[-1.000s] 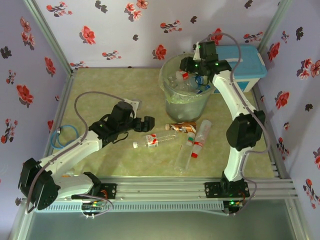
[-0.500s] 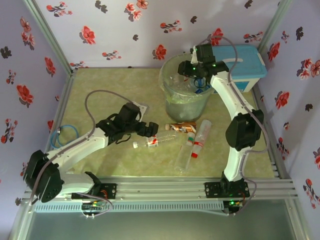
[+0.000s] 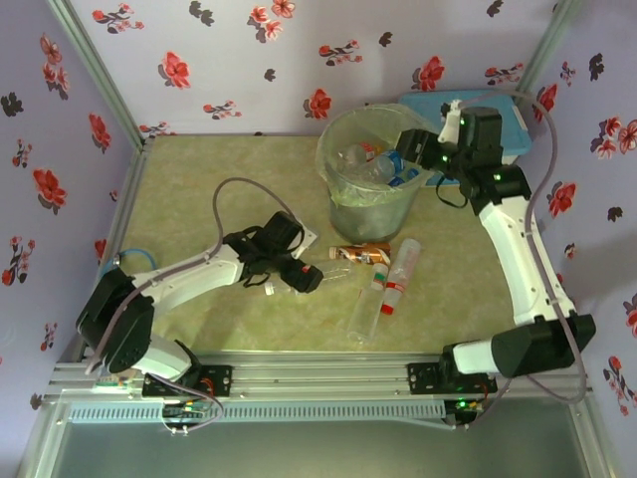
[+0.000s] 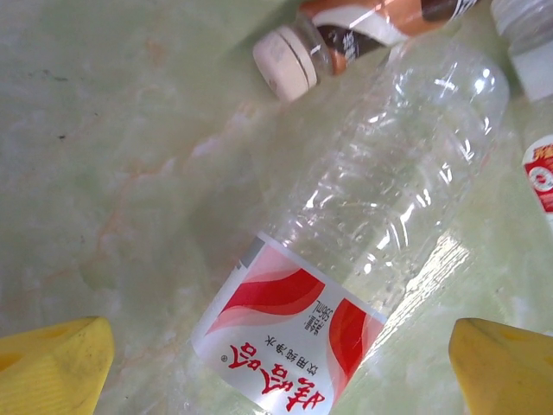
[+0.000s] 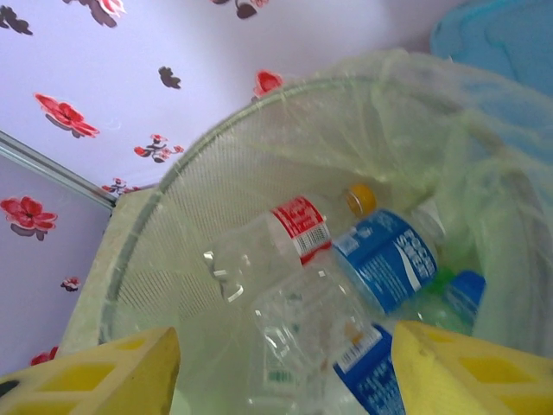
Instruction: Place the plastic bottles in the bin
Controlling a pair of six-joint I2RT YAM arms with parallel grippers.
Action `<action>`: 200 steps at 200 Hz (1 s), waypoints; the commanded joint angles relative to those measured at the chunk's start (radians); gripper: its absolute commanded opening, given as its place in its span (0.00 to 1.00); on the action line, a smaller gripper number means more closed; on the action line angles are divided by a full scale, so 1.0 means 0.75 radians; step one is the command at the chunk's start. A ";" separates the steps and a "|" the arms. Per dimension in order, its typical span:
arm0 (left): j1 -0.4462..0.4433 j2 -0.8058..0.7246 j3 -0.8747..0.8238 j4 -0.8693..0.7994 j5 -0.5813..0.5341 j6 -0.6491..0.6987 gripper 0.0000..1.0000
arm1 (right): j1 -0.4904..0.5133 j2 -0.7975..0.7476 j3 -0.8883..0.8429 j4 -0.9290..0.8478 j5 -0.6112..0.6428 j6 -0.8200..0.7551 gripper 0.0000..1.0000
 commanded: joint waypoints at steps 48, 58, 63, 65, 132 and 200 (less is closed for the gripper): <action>-0.072 0.098 0.024 -0.071 0.045 0.066 1.00 | -0.084 -0.200 -0.169 0.029 -0.010 0.032 0.68; -0.076 0.122 0.024 -0.070 0.045 0.065 1.00 | -0.088 -0.205 -0.177 0.031 -0.018 0.035 0.68; -0.077 0.136 0.024 -0.072 0.044 0.061 1.00 | -0.089 -0.206 -0.181 0.032 -0.024 0.037 0.68; -0.077 0.142 0.025 -0.073 0.043 0.059 1.00 | -0.090 -0.207 -0.181 0.033 -0.024 0.037 0.68; -0.079 0.227 0.034 -0.102 -0.031 0.031 0.97 | -0.094 -0.234 -0.181 0.021 -0.043 0.035 0.69; -0.097 0.177 0.028 -0.109 -0.034 0.057 0.65 | -0.094 -0.238 -0.135 0.021 -0.052 0.027 0.71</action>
